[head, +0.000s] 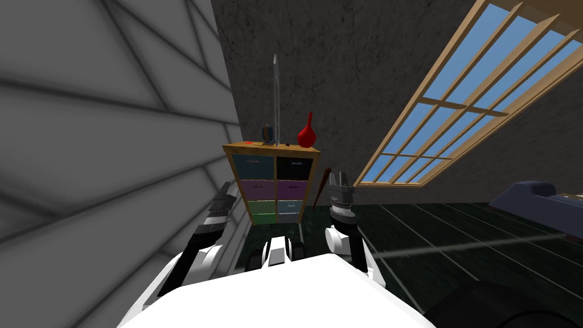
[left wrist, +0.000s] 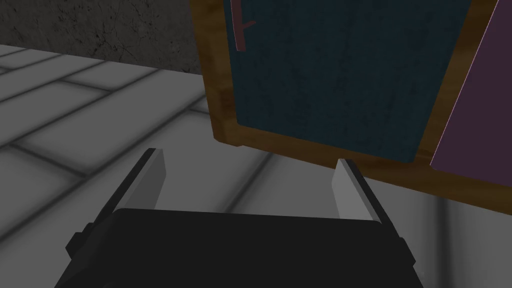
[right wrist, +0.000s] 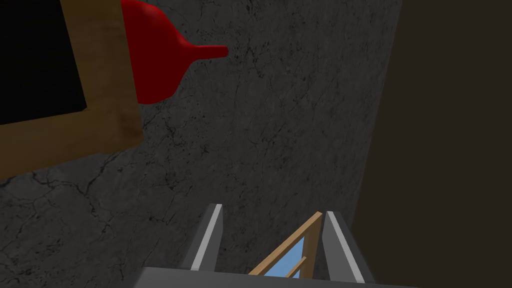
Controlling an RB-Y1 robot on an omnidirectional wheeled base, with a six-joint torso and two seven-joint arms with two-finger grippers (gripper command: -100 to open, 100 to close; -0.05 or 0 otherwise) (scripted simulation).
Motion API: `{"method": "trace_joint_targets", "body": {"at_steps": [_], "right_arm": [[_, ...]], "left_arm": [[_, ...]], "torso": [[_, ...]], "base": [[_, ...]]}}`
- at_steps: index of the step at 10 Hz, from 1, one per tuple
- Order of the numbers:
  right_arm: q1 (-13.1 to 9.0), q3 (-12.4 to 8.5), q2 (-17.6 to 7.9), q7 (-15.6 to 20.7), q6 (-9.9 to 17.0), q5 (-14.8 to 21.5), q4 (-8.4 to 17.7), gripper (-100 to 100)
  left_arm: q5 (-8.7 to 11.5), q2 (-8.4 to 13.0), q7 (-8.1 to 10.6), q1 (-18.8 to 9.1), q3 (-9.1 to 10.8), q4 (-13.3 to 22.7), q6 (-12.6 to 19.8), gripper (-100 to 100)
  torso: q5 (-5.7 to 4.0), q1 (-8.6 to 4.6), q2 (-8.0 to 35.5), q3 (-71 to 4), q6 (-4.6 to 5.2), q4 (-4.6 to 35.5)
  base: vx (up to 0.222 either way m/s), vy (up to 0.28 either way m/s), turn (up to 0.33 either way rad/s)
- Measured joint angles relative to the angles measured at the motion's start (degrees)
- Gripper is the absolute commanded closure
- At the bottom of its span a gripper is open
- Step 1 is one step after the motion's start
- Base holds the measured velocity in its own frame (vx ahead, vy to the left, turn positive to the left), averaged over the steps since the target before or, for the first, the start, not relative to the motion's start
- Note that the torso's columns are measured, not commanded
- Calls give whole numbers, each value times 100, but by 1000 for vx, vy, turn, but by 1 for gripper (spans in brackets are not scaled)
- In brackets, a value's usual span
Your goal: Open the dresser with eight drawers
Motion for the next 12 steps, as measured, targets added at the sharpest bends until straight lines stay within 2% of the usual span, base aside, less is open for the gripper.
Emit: {"method": "trace_joint_targets", "body": {"at_steps": [6, 12], "right_arm": [[0, 0, 0, 0, 0, 0, 0, 0], [0, 0, 0, 0, 0, 0, 0, 0]], "left_arm": [[-38, 28, -74, -121, -5, 725, -206, -100], [-80, -4, -166, -353, 6, 1683, -485, -100]], "torso": [[1, 0, 1, 1, 0, 0], [-1, -3, 0, 0, 0, 0]], "base": [[41, -29, -9], [50, -35, -11]]}}
